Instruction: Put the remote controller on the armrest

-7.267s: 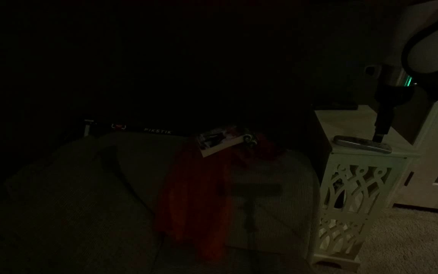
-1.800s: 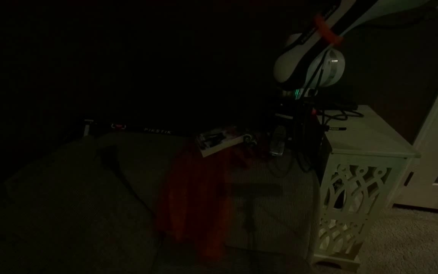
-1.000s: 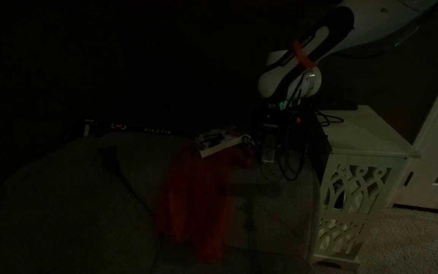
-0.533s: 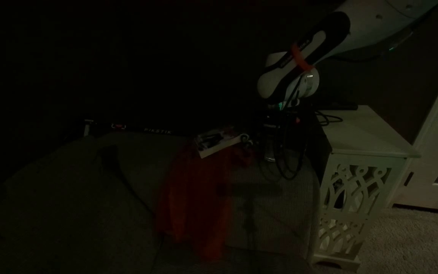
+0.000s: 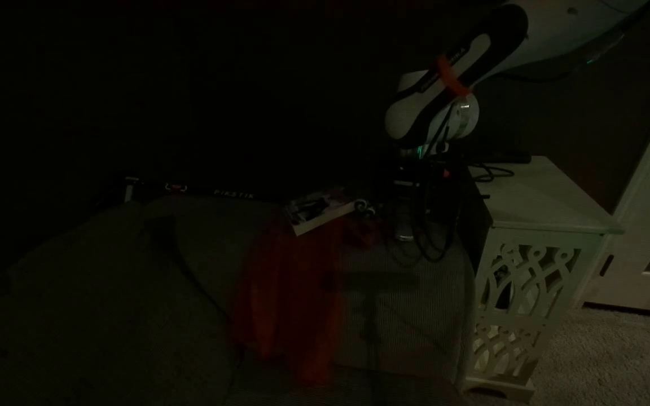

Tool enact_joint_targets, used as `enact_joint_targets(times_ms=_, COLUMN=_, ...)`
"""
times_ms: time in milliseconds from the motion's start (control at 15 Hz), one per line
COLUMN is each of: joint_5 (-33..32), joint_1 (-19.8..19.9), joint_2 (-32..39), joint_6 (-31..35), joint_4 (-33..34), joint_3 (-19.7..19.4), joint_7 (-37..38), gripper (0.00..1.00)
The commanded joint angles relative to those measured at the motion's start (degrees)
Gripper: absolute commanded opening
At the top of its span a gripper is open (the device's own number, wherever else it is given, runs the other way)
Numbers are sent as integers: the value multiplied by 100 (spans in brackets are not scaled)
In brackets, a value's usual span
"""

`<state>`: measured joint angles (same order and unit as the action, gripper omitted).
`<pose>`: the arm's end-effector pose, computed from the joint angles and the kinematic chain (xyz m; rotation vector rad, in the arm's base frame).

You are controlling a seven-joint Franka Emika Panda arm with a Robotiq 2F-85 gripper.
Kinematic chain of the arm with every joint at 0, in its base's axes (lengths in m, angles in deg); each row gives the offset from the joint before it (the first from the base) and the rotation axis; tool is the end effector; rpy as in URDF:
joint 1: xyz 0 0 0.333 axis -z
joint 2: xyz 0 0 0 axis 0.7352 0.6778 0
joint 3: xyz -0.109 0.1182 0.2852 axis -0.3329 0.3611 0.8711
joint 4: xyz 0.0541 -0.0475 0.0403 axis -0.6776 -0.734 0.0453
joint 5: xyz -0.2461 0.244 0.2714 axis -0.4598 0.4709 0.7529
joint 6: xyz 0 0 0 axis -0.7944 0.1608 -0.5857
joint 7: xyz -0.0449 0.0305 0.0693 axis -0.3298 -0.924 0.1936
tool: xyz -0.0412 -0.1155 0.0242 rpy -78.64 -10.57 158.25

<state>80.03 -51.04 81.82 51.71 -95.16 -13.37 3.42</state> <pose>0.7551 -0.0365 0.0919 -2.7297 1.4694 0.0607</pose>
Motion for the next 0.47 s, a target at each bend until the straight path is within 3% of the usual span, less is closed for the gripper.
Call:
enact_joint_targets(times_ms=0, joint_5=-96, joint_1=-58, joint_2=-896, joint_6=-90, joint_4=-1025, joint_3=5, joint_7=62, gripper=100)
enact_joint_targets(times_ms=333, joint_5=63, joint_1=11, joint_2=-2126, joint_6=671, joint_4=-2380, joint_3=183, joint_7=-320, gripper=100)
enact_joint_targets(times_ms=400, joint_5=-48, joint_1=28, joint_2=-1413, joint_6=267, joint_4=-1501, joint_3=112, joint_7=-88, gripper=100)
